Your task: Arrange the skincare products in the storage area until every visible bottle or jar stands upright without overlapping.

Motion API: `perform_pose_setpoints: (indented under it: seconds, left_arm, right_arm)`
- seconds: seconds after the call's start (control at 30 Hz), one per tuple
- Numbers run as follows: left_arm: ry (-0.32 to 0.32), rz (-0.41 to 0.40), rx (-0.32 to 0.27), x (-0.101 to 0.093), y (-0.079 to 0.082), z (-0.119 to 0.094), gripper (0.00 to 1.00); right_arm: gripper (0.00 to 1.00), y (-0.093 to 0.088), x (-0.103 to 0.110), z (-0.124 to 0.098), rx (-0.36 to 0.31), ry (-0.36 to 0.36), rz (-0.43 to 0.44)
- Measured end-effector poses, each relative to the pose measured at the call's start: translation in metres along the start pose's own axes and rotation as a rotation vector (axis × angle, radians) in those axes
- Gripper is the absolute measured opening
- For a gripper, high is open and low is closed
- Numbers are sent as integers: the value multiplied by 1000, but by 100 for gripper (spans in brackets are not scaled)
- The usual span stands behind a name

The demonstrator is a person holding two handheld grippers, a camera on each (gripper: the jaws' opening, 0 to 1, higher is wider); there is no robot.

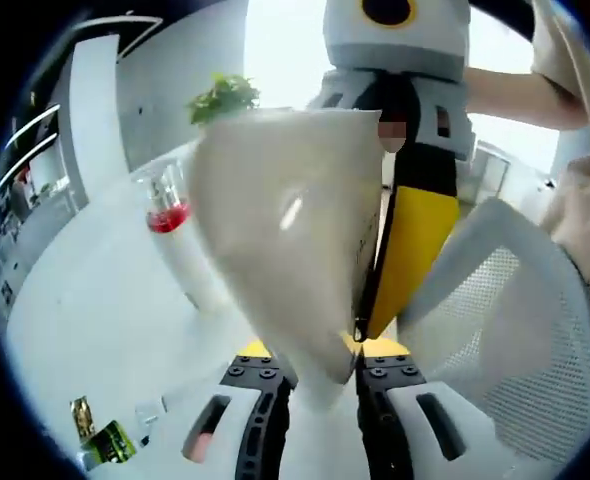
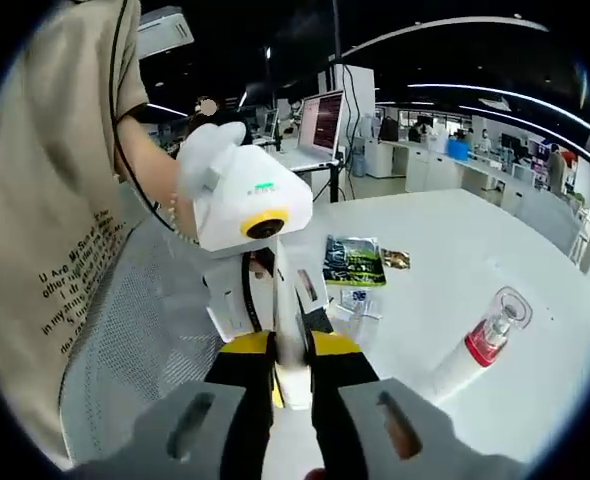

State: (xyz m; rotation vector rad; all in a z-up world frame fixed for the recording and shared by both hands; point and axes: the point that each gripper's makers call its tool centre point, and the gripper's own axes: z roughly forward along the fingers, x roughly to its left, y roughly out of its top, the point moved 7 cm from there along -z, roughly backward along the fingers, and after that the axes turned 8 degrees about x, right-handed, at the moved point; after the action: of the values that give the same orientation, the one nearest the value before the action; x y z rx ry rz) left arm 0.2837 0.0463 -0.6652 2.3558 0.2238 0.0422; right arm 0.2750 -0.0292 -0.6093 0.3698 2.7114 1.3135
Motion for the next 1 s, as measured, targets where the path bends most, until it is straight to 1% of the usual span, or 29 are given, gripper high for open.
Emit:
perform_pose_setpoints:
  seconds: [0.17, 0.2, 0.27, 0.5, 0.53, 0.6, 0.67, 0.7, 0.73, 0.8, 0.83, 0.87, 1.0]
  left_arm:
    - [7, -12, 2, 1, -4, 5, 21]
    - [8, -30, -11, 1, -3, 4, 21]
    - [7, -35, -18, 2, -3, 5, 21]
    - [10, -16, -25, 2, -3, 4, 22]
    - [10, -15, -22, 2, -3, 5, 22]
    - [5, 4, 21, 3, -9, 5, 24]
    - [2, 8, 25, 4, -11, 6, 26]
    - [0, 7, 27, 4, -11, 6, 25]
    - [-2, 8, 27, 4, -11, 5, 24]
    - [-3, 20, 28, 5, -11, 4, 22]
    - [-19, 29, 31, 4, -11, 4, 21]
    - [-13, 34, 29, 5, -11, 4, 21]
    - [-27, 54, 32, 6, -10, 4, 20]
  right_arm:
    - [12, -4, -2, 3, 26, 5, -8]
    - [13, -4, -2, 3, 23, 2, -8]
    - [13, -4, -4, 2, 19, 1, 1]
    - [13, -6, -4, 2, -2, -6, 19]
    - [13, -6, -4, 2, -2, -7, 23]
    - [13, -6, -4, 2, 0, -10, 38]
    - [14, -5, -5, 2, -1, -12, 61]
    - [14, -6, -5, 2, -3, -13, 78]
    - [15, -5, -5, 2, -12, -20, 89]
    - [19, -4, -6, 1, -30, -36, 111]
    - [24, -5, -6, 1, -29, -40, 124]
    - [27, -6, -6, 1, -26, -46, 130]
    - [34, -11, -2, 0, -14, -67, 159]
